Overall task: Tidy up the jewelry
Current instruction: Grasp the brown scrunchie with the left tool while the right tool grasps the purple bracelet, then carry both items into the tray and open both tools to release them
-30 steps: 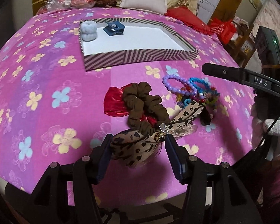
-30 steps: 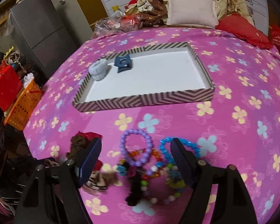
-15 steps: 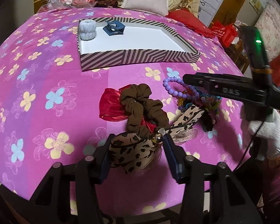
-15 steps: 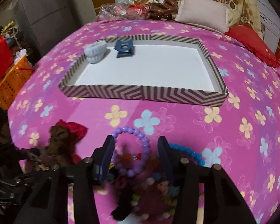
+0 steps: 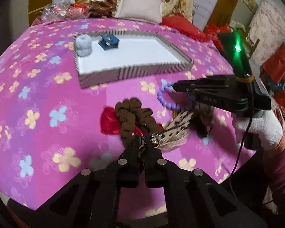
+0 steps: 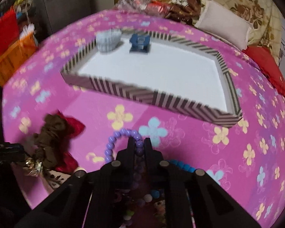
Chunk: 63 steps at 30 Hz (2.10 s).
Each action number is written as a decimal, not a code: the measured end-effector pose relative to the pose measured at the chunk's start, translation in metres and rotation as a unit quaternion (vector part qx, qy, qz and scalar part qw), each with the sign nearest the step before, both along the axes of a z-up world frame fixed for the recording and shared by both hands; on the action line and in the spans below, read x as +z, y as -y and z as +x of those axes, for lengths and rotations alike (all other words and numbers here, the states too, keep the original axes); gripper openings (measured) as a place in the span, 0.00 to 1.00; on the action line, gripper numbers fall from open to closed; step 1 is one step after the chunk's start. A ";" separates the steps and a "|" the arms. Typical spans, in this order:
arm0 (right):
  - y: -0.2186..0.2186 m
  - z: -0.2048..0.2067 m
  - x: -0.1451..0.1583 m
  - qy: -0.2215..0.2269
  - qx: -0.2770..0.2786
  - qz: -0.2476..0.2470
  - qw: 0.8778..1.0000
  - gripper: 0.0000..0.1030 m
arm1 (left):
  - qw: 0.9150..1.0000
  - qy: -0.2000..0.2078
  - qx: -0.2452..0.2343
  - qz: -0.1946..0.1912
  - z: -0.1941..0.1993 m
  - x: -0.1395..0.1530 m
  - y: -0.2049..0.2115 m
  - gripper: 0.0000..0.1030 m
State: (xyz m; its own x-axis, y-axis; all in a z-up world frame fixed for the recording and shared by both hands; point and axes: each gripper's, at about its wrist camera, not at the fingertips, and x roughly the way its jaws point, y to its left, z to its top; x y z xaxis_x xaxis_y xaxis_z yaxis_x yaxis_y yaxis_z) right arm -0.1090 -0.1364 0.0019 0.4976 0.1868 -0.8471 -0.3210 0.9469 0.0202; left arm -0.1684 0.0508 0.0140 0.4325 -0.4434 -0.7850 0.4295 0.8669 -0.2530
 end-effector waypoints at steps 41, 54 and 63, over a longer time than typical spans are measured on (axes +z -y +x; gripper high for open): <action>-0.020 0.155 0.034 0.013 -0.007 0.066 0.998 0.09 | 0.987 0.021 0.159 0.014 0.173 0.000 -0.003 0.04; -0.001 0.254 -0.019 -0.018 -0.066 0.049 0.996 0.09 | 0.987 0.008 0.162 0.011 0.182 -0.020 0.004 0.04; -0.009 0.271 -0.015 0.010 -0.084 0.053 0.995 0.16 | 0.987 0.011 0.161 0.008 0.183 -0.019 0.003 0.08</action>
